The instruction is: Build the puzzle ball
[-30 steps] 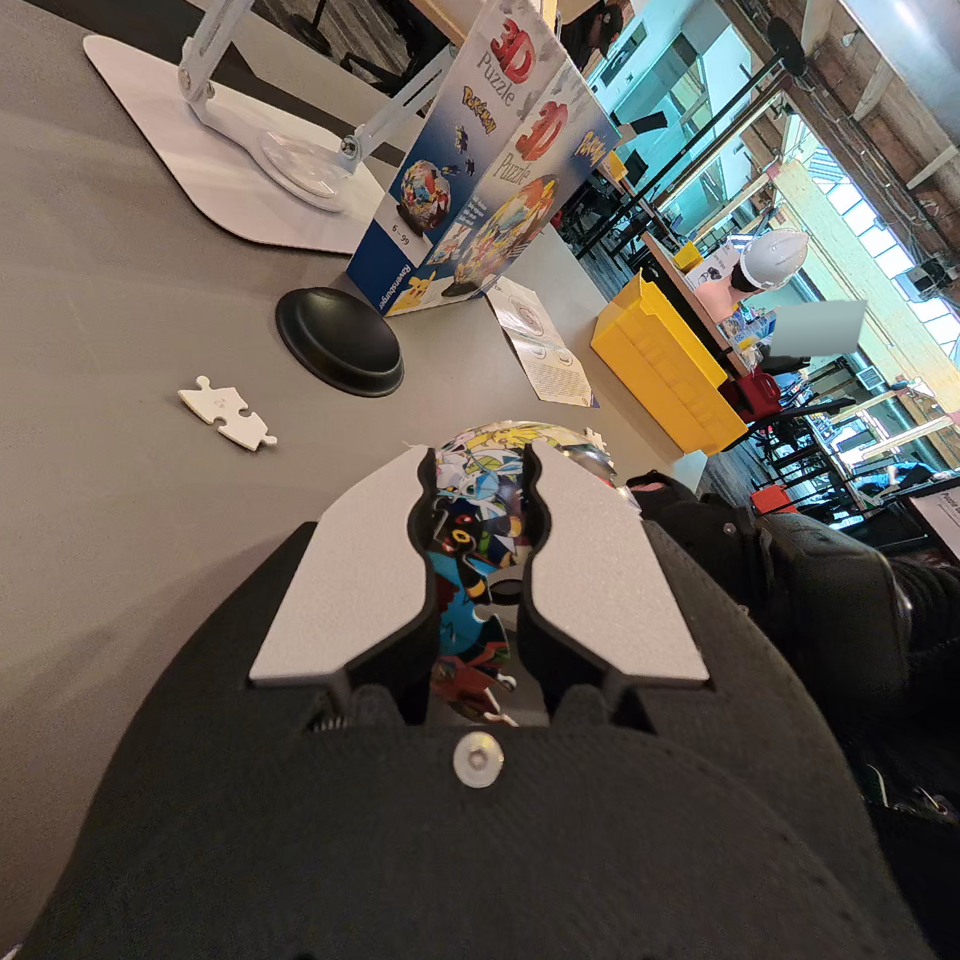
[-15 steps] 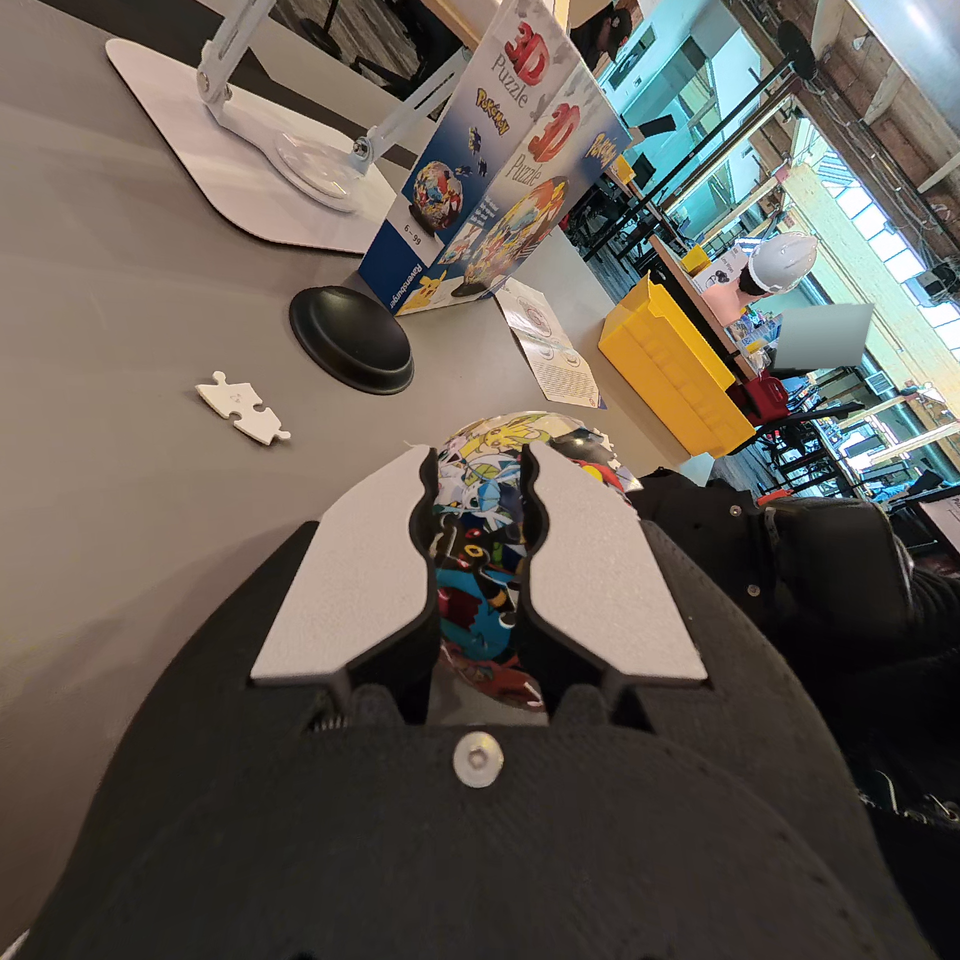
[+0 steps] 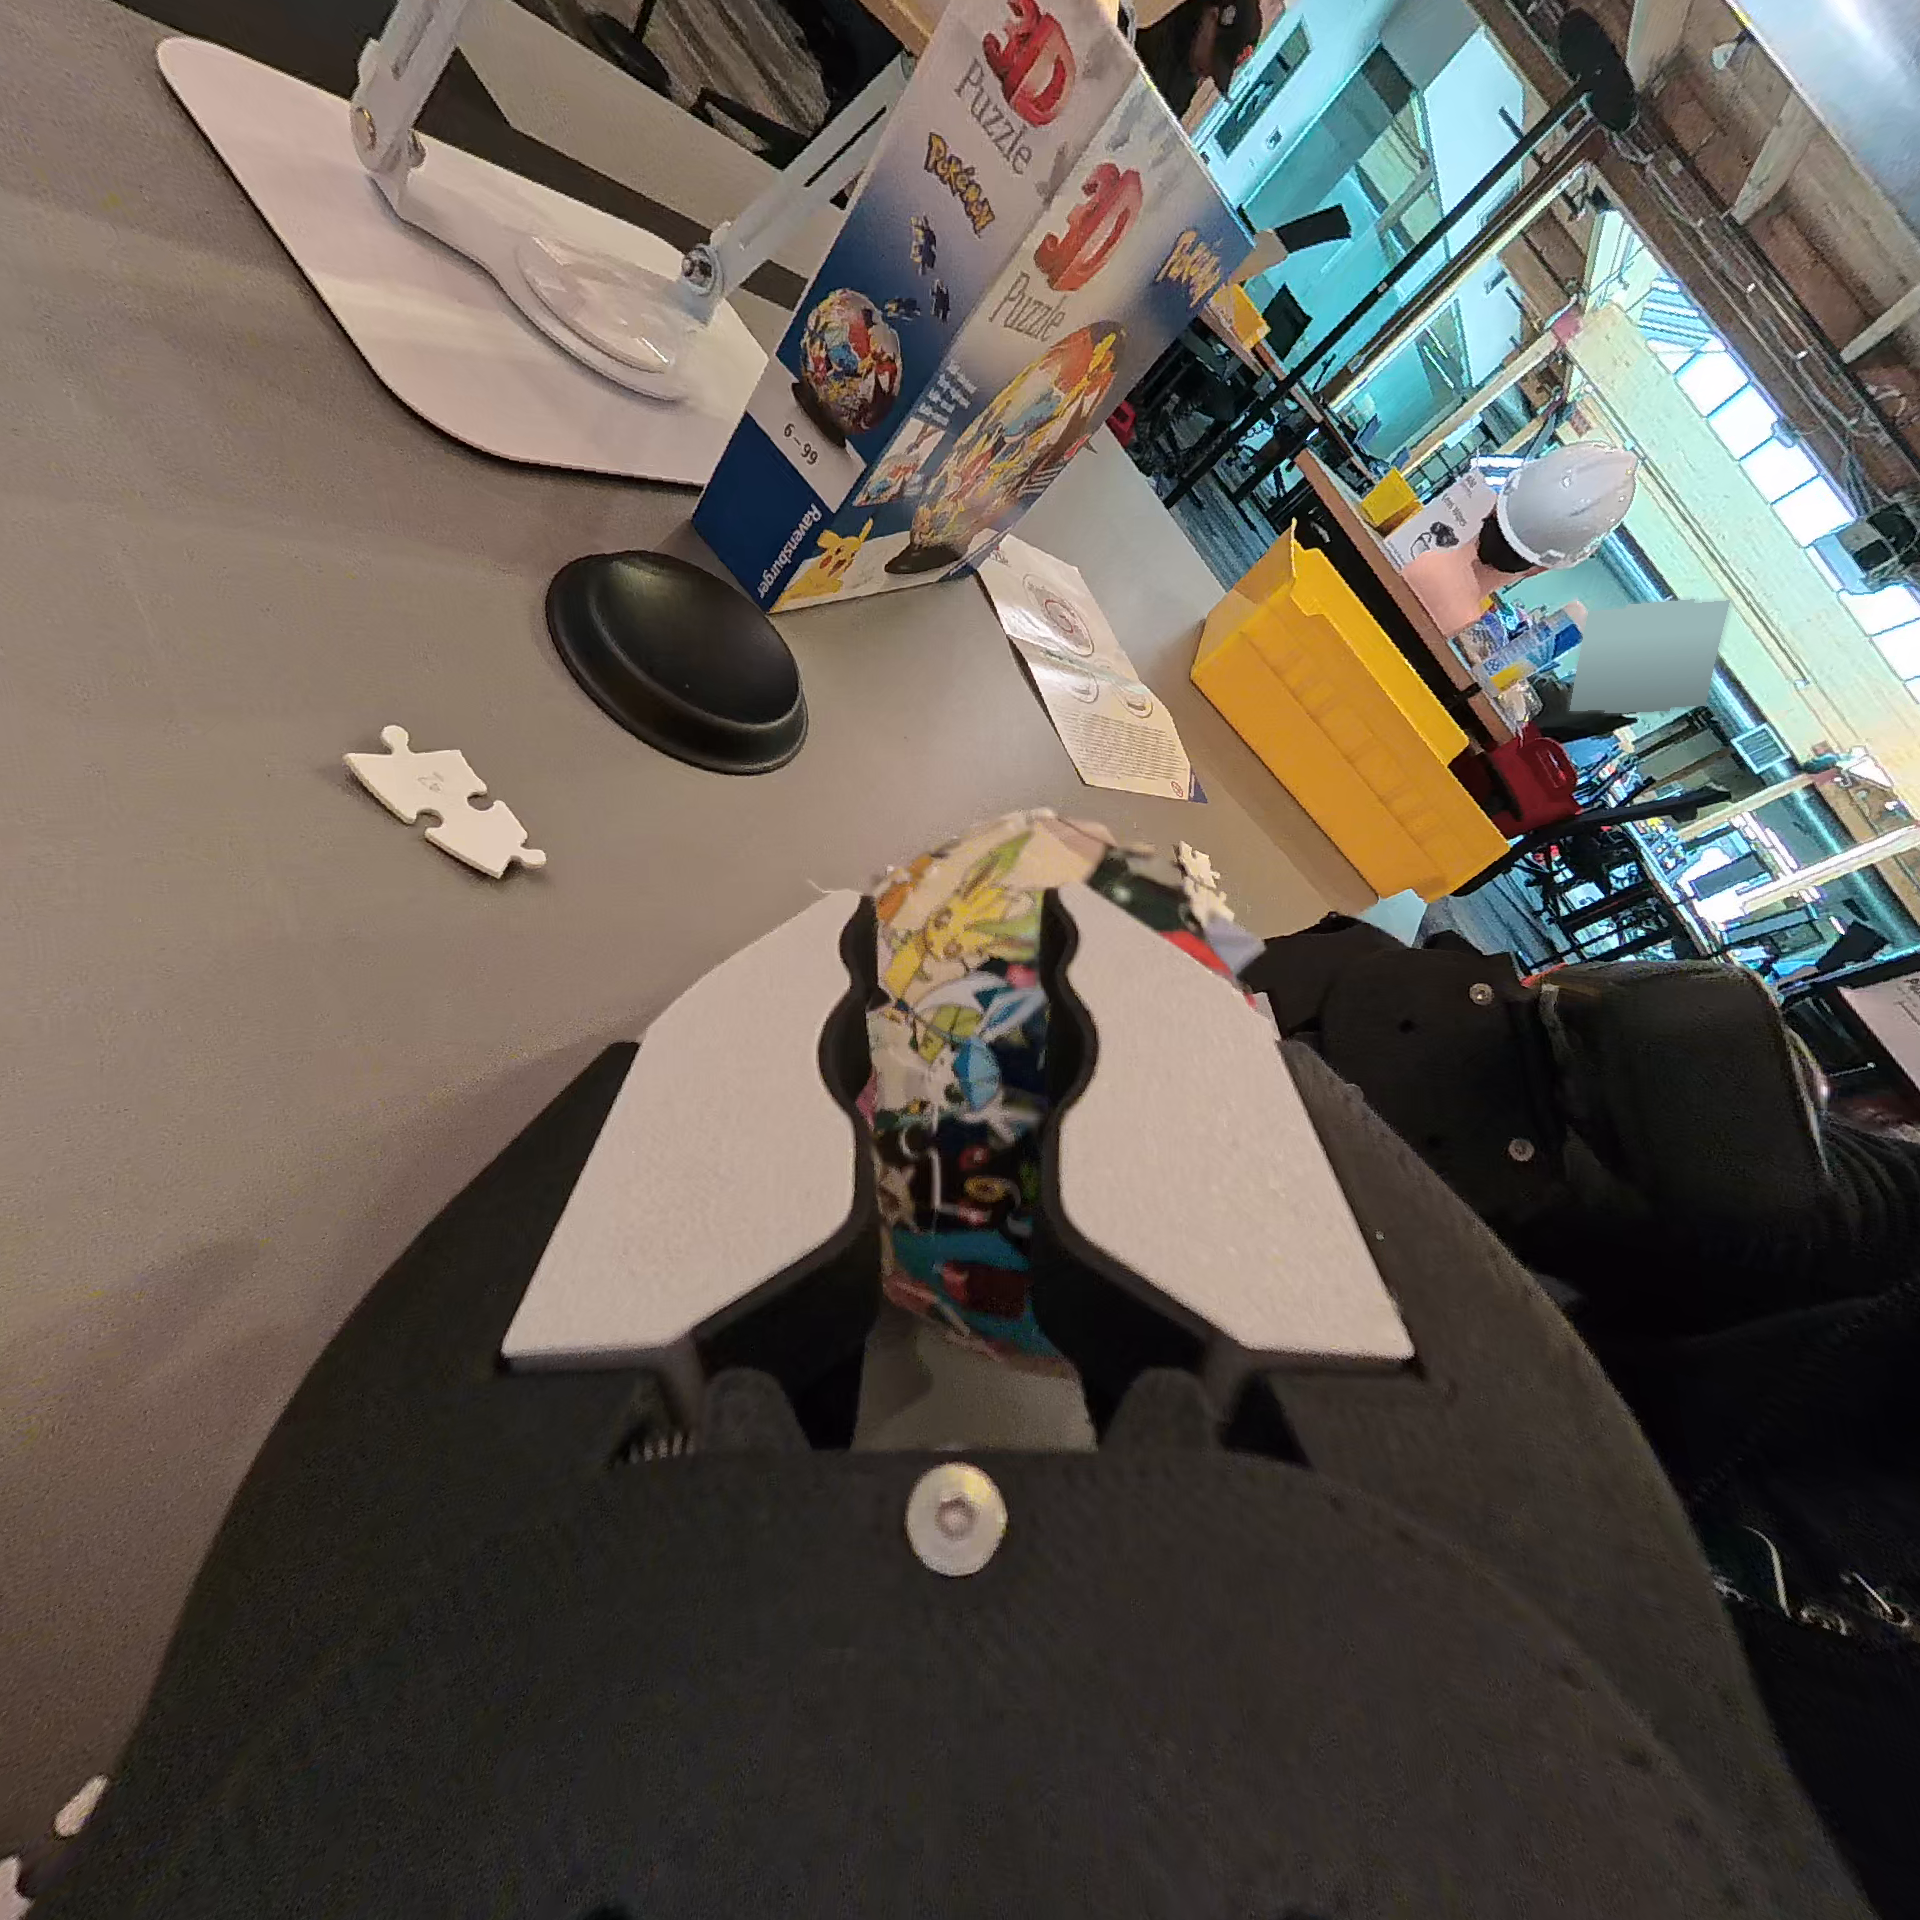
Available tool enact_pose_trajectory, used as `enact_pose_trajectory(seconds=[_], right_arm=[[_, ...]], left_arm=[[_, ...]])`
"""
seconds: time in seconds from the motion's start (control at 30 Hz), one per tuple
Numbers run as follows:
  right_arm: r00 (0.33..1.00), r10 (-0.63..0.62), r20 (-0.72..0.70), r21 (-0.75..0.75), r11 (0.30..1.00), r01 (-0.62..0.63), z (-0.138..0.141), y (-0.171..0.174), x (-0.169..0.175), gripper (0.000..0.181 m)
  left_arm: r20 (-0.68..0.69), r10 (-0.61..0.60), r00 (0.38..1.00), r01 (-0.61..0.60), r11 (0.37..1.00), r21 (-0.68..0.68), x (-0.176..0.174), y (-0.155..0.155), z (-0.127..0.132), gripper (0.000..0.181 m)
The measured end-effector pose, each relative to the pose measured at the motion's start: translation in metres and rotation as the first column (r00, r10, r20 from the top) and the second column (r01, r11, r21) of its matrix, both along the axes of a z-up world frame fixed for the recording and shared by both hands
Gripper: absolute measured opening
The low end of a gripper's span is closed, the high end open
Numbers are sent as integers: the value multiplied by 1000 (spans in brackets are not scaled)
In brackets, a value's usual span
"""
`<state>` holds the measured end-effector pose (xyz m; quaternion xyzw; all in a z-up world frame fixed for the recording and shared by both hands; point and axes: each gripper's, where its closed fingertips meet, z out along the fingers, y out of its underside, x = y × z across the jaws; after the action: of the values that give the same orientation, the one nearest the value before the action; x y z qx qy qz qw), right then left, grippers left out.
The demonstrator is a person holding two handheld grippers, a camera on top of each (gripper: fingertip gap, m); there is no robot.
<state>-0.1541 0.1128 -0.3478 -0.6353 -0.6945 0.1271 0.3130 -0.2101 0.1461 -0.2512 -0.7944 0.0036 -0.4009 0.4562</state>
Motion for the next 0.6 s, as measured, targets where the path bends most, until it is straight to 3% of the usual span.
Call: enact_pose_trajectory(seconds=[0.6], right_arm=[[995,-30,-90,14,999,31,-1,-2,5,0]], left_arm=[[58,-22,998,22,1000,0,7,-1,-1,29]])
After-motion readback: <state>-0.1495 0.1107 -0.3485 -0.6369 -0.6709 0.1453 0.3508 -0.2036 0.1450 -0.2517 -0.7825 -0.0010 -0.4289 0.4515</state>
